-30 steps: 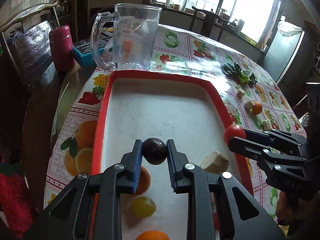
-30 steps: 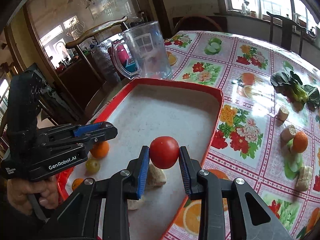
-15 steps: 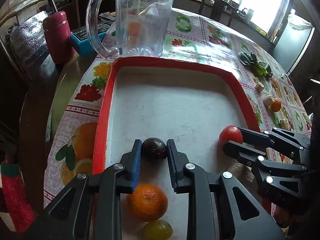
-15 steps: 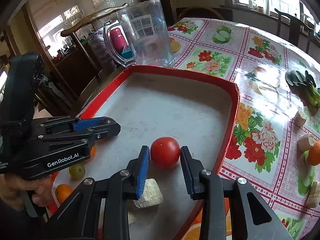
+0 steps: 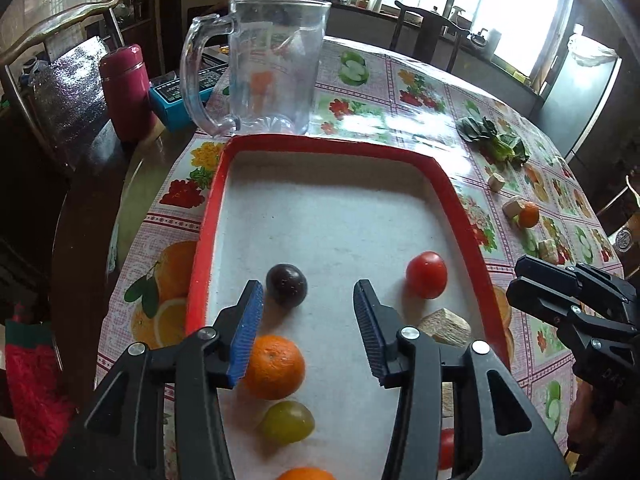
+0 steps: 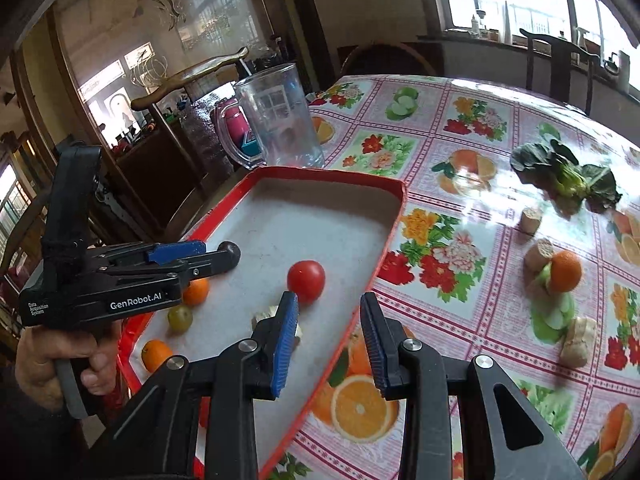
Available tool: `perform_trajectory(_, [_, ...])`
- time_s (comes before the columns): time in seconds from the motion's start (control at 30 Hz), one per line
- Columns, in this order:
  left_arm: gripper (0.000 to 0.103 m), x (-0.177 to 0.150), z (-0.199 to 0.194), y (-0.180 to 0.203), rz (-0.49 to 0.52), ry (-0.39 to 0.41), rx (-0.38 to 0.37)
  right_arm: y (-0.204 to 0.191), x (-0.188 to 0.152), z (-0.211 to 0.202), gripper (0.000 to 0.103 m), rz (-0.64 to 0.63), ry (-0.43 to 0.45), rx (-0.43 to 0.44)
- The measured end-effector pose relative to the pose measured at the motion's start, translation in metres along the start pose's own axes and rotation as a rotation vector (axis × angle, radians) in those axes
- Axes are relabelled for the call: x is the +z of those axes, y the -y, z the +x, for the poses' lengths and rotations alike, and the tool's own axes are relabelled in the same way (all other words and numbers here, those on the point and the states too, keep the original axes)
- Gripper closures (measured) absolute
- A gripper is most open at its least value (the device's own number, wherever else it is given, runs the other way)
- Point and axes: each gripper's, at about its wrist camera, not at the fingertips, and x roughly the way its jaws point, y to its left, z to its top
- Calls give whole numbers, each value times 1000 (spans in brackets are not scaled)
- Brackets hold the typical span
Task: Organize fruits
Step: 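Move both tools back toward the remaining blocks on the table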
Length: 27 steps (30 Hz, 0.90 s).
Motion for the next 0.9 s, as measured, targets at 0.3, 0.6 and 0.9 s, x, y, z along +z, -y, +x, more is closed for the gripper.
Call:
perform_trajectory(0.3, [58,1,-3,52,73,3,-49,56,-32,-38,68,112,14,-64])
perform_trajectory(0.6, [58,-2,0,102,146,-11,-94,102,-47,-60,68,179,40,-126])
perform_trajectory(0.9, [58,6,10,141,192,-18,-128,142,-53,-59,68,235,43,-193])
